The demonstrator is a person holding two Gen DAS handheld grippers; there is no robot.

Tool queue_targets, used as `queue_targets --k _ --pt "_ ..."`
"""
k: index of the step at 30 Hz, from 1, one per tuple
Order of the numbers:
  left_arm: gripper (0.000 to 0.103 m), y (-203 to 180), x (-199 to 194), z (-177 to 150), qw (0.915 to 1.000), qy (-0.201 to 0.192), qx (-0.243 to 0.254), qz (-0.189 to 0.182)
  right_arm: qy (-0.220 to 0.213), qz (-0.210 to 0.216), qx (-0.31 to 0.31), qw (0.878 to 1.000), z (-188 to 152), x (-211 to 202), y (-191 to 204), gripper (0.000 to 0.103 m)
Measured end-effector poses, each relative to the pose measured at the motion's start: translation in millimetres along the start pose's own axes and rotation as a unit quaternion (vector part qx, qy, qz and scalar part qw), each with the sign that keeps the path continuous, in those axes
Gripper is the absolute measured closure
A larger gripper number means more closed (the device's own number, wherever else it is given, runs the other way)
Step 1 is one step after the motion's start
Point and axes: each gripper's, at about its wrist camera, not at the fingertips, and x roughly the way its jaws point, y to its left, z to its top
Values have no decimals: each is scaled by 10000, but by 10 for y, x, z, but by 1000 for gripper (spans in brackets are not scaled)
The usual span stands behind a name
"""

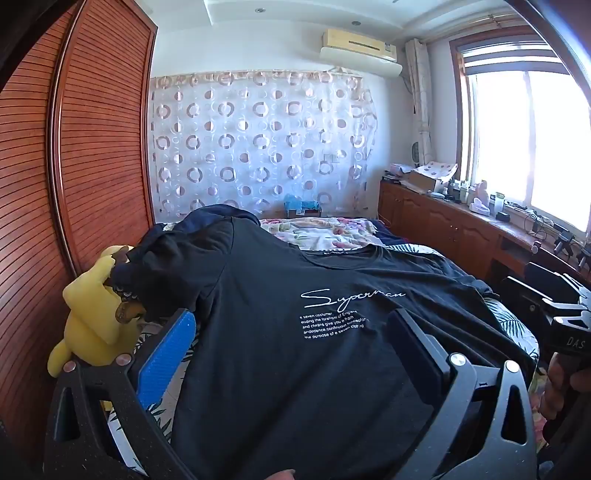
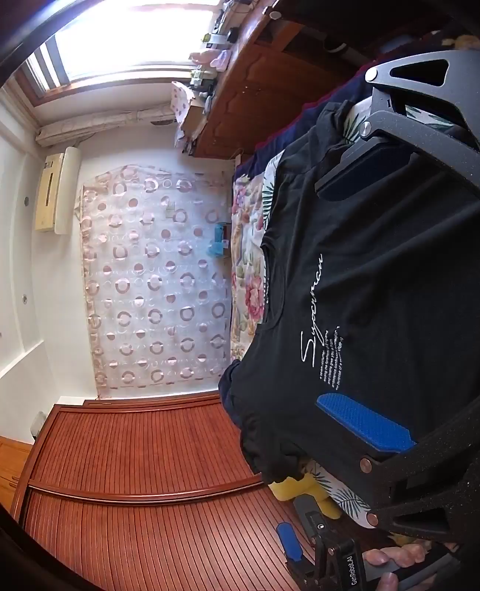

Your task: Fold small clothes

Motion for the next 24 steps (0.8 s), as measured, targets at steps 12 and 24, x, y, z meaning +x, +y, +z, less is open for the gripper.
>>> queue_targets --k 12,24 --pt "0 2 -1 0 10000 16 -12 3 -15 8 6 10000 -5 0 -2 0" --pt "0 1 1 0 10000 20 -5 9 -2 15 8 10000 -25 -15 3 0"
